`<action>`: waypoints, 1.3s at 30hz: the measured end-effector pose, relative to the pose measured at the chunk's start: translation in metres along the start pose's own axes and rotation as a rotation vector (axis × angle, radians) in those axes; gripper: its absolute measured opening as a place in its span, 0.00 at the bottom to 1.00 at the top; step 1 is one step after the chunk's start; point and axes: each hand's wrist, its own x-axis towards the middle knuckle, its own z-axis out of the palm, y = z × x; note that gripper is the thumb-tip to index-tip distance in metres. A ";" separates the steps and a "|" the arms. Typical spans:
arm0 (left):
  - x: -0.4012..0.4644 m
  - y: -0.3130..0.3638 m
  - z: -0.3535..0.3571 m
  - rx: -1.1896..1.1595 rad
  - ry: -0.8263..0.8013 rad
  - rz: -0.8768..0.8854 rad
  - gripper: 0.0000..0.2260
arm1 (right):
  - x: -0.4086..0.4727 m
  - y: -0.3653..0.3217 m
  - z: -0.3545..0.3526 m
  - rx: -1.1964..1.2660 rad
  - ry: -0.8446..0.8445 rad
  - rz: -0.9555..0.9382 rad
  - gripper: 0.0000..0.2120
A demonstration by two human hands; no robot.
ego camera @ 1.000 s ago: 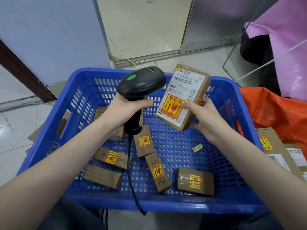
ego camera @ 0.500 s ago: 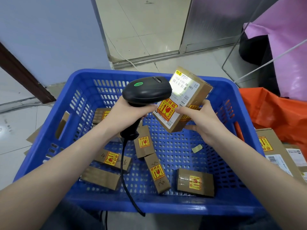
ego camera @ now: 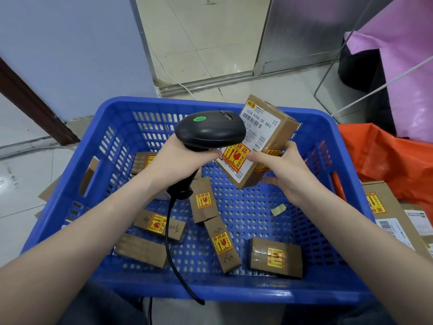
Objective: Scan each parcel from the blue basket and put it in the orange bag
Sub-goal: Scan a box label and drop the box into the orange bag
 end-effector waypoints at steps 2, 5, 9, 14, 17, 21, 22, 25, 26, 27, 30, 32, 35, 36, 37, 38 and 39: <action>0.000 0.000 0.000 0.015 0.001 0.002 0.11 | 0.000 0.000 0.000 0.003 0.000 -0.001 0.31; 0.000 0.001 -0.001 0.023 0.003 0.013 0.11 | 0.000 -0.001 0.000 0.002 0.004 0.003 0.31; -0.001 0.001 0.000 0.033 0.008 0.005 0.10 | 0.000 0.000 0.001 -0.006 0.006 0.010 0.31; -0.001 0.001 0.001 0.079 -0.010 0.030 0.11 | 0.000 -0.001 0.000 -0.010 0.013 0.016 0.33; -0.001 0.000 0.001 0.060 -0.029 0.033 0.09 | -0.002 -0.003 -0.001 0.000 0.005 0.008 0.33; -0.001 0.000 0.001 0.025 -0.054 0.027 0.12 | -0.007 -0.007 -0.004 0.008 0.003 -0.017 0.29; -0.001 0.000 0.001 0.020 -0.061 0.027 0.12 | -0.009 -0.009 -0.006 0.009 0.004 -0.022 0.28; -0.008 0.007 0.004 -0.009 -0.070 0.036 0.10 | -0.018 -0.013 -0.017 -0.014 0.025 -0.047 0.26; -0.011 0.009 0.004 -0.031 -0.058 0.042 0.09 | -0.021 -0.016 -0.023 -0.032 0.028 -0.063 0.25; -0.014 0.012 0.005 -0.049 -0.043 0.048 0.09 | -0.024 -0.020 -0.030 -0.051 0.032 -0.079 0.25; -0.022 0.020 0.014 -0.076 0.005 0.062 0.07 | -0.034 -0.038 -0.061 -0.085 0.079 -0.137 0.23; -0.025 0.028 0.025 -0.096 0.015 0.074 0.07 | -0.043 -0.051 -0.090 -0.053 0.145 -0.190 0.21; -0.028 0.046 0.053 -0.109 -0.011 0.087 0.08 | -0.058 -0.061 -0.147 -0.034 0.267 -0.257 0.23; -0.029 0.050 0.064 -0.107 -0.036 0.089 0.09 | -0.063 -0.060 -0.167 -0.041 0.304 -0.265 0.24; -0.030 0.056 0.077 -0.108 -0.065 0.092 0.09 | -0.069 -0.058 -0.187 -0.043 0.344 -0.268 0.24; -0.030 0.060 0.091 -0.110 -0.095 0.098 0.10 | -0.075 -0.054 -0.207 -0.041 0.381 -0.268 0.22; -0.030 0.066 0.105 -0.109 -0.121 0.103 0.10 | -0.081 -0.048 -0.225 -0.036 0.418 -0.262 0.21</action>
